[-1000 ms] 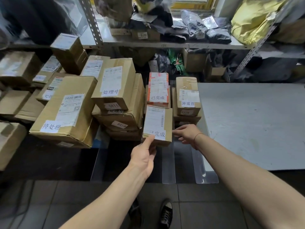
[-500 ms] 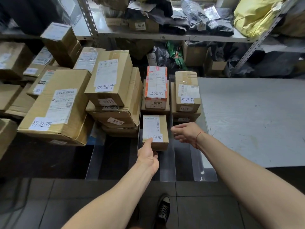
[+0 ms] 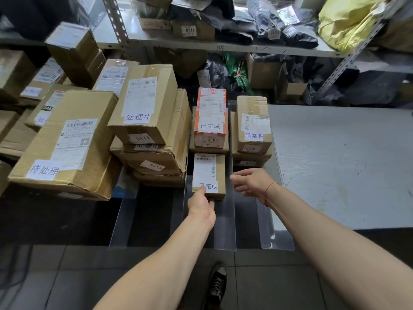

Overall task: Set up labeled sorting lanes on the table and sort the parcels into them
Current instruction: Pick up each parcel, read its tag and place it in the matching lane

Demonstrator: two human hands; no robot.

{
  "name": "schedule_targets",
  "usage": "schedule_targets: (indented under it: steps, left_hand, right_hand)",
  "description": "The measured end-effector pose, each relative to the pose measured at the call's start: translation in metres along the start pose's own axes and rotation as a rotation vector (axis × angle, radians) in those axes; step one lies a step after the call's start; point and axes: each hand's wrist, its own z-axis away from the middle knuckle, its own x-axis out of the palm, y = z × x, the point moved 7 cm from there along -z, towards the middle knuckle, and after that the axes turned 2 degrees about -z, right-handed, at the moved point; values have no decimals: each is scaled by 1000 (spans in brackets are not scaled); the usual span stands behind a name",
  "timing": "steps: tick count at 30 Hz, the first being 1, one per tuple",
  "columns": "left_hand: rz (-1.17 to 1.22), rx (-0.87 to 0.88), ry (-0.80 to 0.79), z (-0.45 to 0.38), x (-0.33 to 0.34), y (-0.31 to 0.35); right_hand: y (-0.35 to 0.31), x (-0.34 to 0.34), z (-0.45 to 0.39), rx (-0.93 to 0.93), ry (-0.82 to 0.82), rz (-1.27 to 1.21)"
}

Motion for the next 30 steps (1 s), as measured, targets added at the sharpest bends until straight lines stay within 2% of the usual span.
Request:
schedule_targets:
  steps: [8,12,16,18,20,23,25,28,30]
  left_hand:
    - [-84,-36,-6,10,-1,4]
    - [-249,-61,-48,34,1,21]
    - [-490,43,-115,56,18,50]
    - [-654,155,-148,63,26,67]
    - [-926,373,-156,69,34,86]
    - [-1442,807,-102,96,45,112]
    - [-1648,998,-95,109,50,117]
    - [-1852,1165,-115,122,51,119]
    - [-1875,1199,-123,128,47,122]
  right_hand:
    - [-1,6,2,-5,-4,20]
    - [-6,6,9,-3,14,91]
    - [-22,5,26,-30,89,153]
    - [-34,3,37,-58,153,160]
    - [-47,1,42,-131,215,202]
    - [-80,4,68,-304,266,447]
    - [-98,9,87,-427,274,632]
    - [-111,15,106,-540,284,813]
    - [-113,18,113,-589,281,846]
